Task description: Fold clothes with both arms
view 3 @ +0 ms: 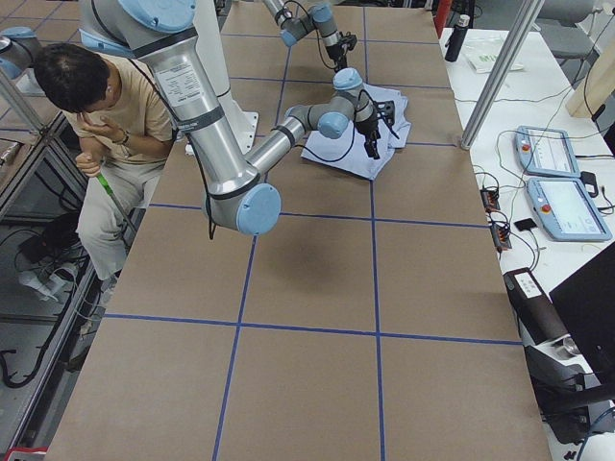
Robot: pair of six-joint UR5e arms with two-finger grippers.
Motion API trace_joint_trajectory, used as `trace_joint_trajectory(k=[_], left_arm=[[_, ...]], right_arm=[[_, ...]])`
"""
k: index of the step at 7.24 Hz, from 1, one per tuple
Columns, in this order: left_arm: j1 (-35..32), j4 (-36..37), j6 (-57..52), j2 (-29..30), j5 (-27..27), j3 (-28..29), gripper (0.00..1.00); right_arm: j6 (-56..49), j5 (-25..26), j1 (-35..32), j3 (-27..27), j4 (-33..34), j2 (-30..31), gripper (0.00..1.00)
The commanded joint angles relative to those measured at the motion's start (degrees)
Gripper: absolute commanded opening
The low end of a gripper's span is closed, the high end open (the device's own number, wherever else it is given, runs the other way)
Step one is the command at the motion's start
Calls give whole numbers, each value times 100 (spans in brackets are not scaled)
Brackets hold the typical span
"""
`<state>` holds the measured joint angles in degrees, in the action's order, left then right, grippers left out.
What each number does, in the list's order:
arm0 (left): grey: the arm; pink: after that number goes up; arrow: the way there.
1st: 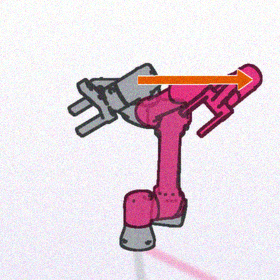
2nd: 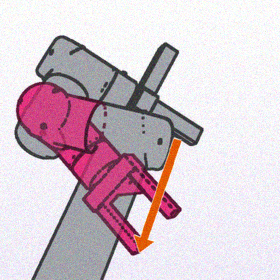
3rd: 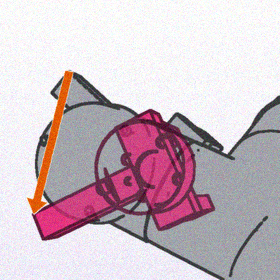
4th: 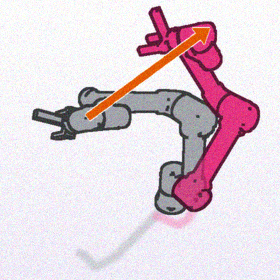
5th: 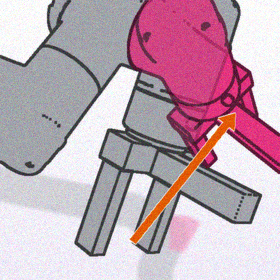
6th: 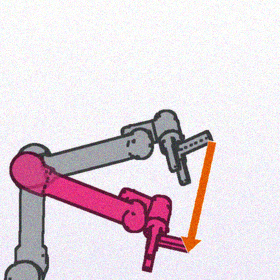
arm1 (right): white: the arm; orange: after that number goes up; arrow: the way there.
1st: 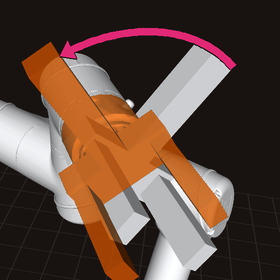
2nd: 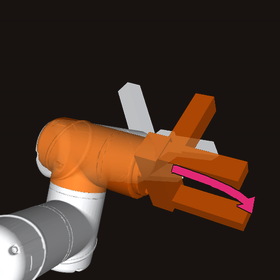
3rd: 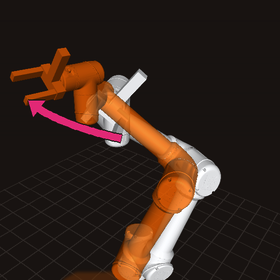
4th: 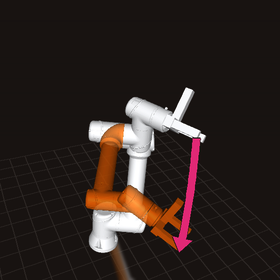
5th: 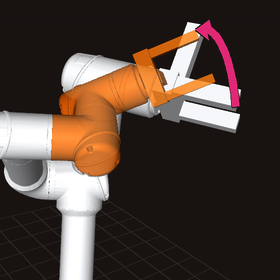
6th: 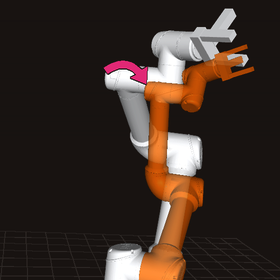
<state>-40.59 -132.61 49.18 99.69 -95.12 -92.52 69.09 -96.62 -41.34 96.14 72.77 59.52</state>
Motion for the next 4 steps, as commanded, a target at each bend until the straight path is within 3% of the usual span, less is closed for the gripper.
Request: trace_joint_trajectory(k=[1,2,3,4], left_arm=[[-1044,-115,-821,1912,11,2627,0],[-1195,-342,-936,2862,289,3843,0],[-1214,-440,-971,3463,379,4595,0],[-1214,-450,-972,3574,371,4672,0]], right_arm=[[25,3,64,18,0,-2,100],[26,3,82,27,0,-19,100],[217,21,152,62,0,-19,100],[262,99,248,167,0,-28,100]])
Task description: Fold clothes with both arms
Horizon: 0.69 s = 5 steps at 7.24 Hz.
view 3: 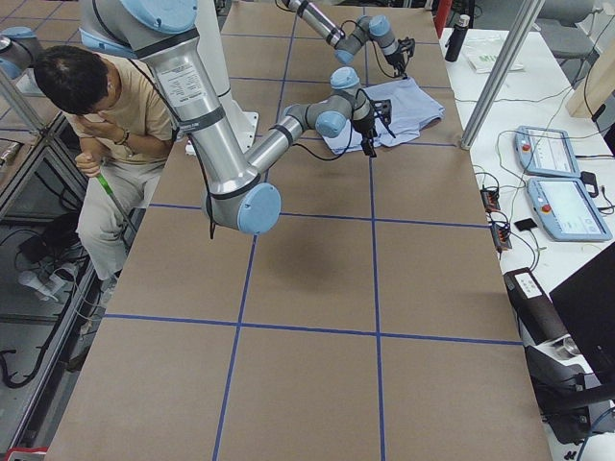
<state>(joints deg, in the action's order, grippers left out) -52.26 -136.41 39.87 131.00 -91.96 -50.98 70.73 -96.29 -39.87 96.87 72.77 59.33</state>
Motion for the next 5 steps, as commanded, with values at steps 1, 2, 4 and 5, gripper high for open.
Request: trace_joint_trajectory(k=[1,2,4,5], left_arm=[[-74,-218,-41,444,20,501,55],[-196,-463,-128,392,-180,223,100],[-469,-299,-155,-404,-1190,-1065,100],[-469,-229,-112,-774,-1193,-1655,100]], right_arm=[[299,84,189,112,0,-44,100],[615,206,330,113,61,-123,100],[1929,889,1013,104,262,-368,100],[2780,1232,1443,86,351,-456,99]])
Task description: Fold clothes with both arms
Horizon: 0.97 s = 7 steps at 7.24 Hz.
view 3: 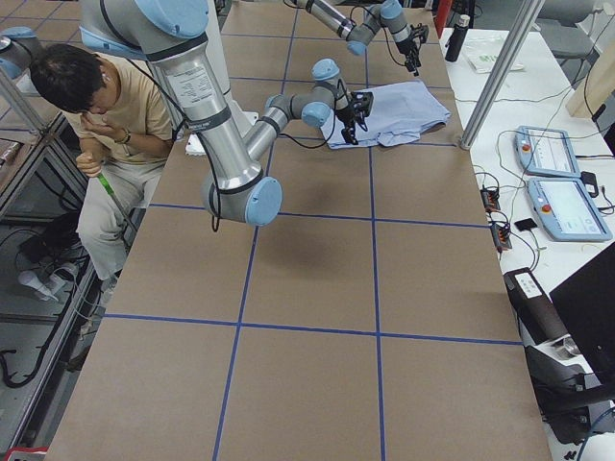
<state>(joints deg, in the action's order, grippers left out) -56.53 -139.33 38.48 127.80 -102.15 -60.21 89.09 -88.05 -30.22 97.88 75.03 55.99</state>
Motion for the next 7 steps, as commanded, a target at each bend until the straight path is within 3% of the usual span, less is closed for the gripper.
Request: trace_joint_trajectory(k=[1,3,6,7], left_arm=[[-34,229,89,-571,-174,-1069,100],[-25,240,98,-633,-165,-1125,100],[2,240,98,-678,-156,-1142,100],[-7,240,98,-686,-147,-1142,100]], right_arm=[[1405,603,760,-41,187,-114,98],[1979,982,1122,-128,187,-88,90],[2025,1097,1176,-366,152,-114,63],[2007,1106,1176,-392,143,-123,62]])
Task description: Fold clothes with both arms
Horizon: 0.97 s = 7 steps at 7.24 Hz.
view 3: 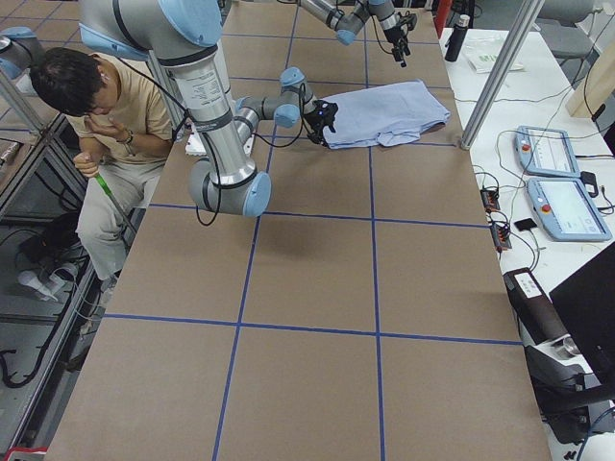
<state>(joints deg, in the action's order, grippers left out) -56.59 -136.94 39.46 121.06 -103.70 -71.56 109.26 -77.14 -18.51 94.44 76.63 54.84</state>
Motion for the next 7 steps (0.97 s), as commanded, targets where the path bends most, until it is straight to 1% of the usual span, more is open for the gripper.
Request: trace_joint_trajectory(k=[1,3,6,7], left_arm=[[7,0,-9,-12,8,-7,100],[7,0,-9,-21,8,-7,100],[16,-9,-9,-100,-1,-16,100],[16,-9,-9,-100,-1,-25,100]], right_arm=[[-27,58,5,-118,-17,-34,62],[-71,216,5,-460,-17,-236,62],[-80,287,14,-663,1,-316,62],[-106,287,14,-672,10,-333,57]])
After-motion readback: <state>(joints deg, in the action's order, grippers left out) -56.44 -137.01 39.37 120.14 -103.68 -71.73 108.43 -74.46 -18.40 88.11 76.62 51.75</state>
